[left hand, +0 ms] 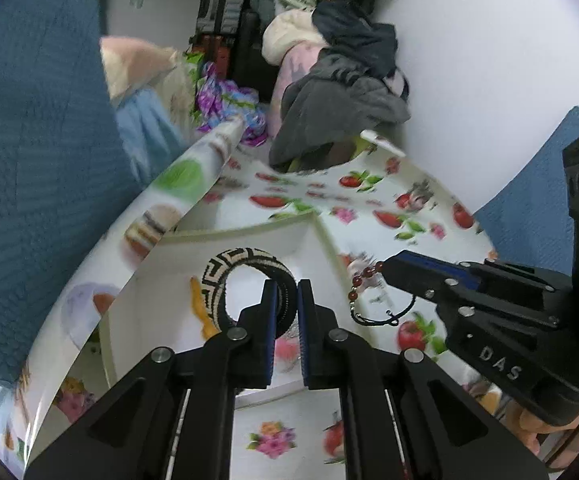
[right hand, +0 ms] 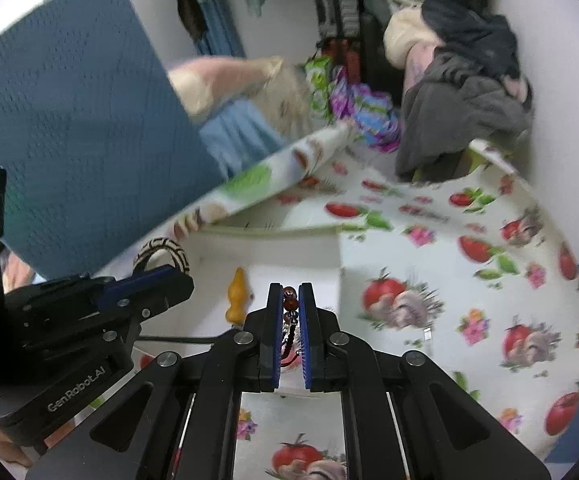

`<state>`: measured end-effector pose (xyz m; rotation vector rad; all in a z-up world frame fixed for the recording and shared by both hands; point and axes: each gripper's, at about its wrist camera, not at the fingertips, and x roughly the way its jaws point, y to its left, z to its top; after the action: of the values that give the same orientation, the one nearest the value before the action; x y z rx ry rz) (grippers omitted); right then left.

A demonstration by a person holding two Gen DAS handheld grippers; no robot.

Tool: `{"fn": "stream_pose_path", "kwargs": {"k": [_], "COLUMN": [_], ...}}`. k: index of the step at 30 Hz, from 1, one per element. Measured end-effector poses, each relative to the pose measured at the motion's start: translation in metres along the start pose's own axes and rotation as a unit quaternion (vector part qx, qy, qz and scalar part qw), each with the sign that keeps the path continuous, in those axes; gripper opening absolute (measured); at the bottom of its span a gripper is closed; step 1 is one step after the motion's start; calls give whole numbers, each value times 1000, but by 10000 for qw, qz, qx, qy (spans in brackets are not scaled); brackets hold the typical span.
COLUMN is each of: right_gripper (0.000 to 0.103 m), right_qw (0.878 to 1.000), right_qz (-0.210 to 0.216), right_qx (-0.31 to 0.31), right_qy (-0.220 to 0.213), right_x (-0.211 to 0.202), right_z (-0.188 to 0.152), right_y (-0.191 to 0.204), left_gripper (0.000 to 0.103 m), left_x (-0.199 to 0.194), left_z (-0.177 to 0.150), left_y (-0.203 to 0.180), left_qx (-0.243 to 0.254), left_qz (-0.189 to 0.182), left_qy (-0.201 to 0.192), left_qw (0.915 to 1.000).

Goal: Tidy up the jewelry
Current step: 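Carry the bangle with the left gripper while the right gripper carries the bracelet to the box, then open the left gripper over the box while the right gripper releases the bracelet inside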

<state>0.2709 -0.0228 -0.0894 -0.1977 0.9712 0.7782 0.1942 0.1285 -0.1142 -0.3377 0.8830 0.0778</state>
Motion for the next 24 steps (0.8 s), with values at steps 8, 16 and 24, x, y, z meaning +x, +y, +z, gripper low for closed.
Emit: {"fn": "stream_pose_path", "kwargs": {"k": [8,16,24], "right_gripper": [6,10,28], "right_qw": [9991,9988,9994], "right_qz": [25,95,217], "right_qx": [-25,-102,-191], "right_qy": [430,461,-198], "right_x": [55,61,11], "right_z": [-24,-27,-8], "right_y": [16,15,2], "left_gripper": [9,19,56], "left_x": [26,29,5], "left_z": [-31,-36,-27], "left_y": [32,36,26], "left_qx": [-223,-283,-174], "left_qz": [20,94,248], "left_qy": [288,422,27], "left_qw": [9993,9987,9995]}}
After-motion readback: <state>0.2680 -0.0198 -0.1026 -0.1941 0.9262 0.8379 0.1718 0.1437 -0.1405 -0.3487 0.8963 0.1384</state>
